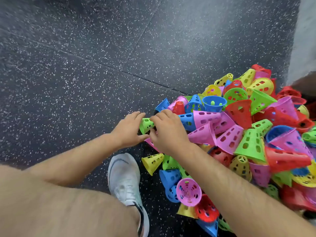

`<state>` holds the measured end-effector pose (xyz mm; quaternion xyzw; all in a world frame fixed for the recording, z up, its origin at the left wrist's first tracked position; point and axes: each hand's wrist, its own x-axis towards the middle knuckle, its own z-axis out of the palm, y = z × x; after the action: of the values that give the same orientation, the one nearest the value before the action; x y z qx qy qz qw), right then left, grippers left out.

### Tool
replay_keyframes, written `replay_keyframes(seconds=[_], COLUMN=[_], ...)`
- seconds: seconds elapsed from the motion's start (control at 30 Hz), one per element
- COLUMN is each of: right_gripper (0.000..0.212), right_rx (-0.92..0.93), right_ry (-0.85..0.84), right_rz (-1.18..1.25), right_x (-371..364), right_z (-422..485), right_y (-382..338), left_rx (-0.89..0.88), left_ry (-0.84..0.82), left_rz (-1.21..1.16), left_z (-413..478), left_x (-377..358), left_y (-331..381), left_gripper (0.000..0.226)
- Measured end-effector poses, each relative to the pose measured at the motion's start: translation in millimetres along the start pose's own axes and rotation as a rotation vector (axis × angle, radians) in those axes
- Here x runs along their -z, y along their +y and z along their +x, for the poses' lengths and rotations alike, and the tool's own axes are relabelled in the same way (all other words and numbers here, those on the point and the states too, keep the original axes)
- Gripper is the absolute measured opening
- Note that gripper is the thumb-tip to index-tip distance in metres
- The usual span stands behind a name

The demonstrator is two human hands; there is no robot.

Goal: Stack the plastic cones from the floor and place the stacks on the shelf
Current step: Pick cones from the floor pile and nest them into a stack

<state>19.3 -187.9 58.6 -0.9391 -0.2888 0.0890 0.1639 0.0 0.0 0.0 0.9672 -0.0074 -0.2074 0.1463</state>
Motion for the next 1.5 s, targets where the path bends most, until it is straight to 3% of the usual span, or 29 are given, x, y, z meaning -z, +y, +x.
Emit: replay_keyframes(seconds=[0.17, 0.3, 0.43, 0.63, 0.8, 0.93, 1.0, 1.07, 1.17, 1.3, 1.5], right_gripper=[0.048, 0.034, 0.035, 0.065, 0.023, 0.022, 0.025, 0.024, 0.023, 0.04, 0.04], right_rx=[0.004, 0.028, 0.058, 0.083, 0.167, 0.165, 0.079, 0.003, 0.061, 0.11, 0.087], right_ry=[-0.018, -0.004, 0.041, -0.021, 0.008, 0.045, -0.006, -0.045, -0.152, -0.311, -0.221], right_rz=[0.025, 0.016, 0.055, 0.247, 0.315, 0.453, 0.492, 0.451, 0.254, -0.022, -0.056], right_x=[-7, -14, -12, -7, -16, -22, -25, -30, -43, -65, -77], right_z=[-10, -12, -13, -15, -25, -45, -55, -69, -91, -105, -99], right_y=[4, 6, 7, -7, -13, -20, -24, -25, -28, -35, -32], left_rx=[0.056, 0.136, 0.188, 0.073, 0.105, 0.15, 0.165, 0.175, 0.17, 0.15, 0.125], left_ry=[-0.049, -0.003, 0.098, 0.189, 0.216, 0.204, 0.217, 0.225, 0.241, 0.251, 0.239], left_rz=[0.005, -0.111, -0.286, -0.524, -0.719, -0.795, -0.785, -0.745, -0.702, -0.671, -0.672], left_z=[6, 7, -7, -49, -80, -100, -110, -119, -130, -135, -134], left_x=[-11, -8, -1, 12, 16, 1, -6, -11, -18, -23, -15], left_y=[-2, -1, 4, 12, 13, 7, 6, 6, 5, 6, 6], left_gripper=[0.089, 0.077, 0.081, 0.073, 0.089, 0.078, 0.076, 0.078, 0.081, 0.081, 0.084])
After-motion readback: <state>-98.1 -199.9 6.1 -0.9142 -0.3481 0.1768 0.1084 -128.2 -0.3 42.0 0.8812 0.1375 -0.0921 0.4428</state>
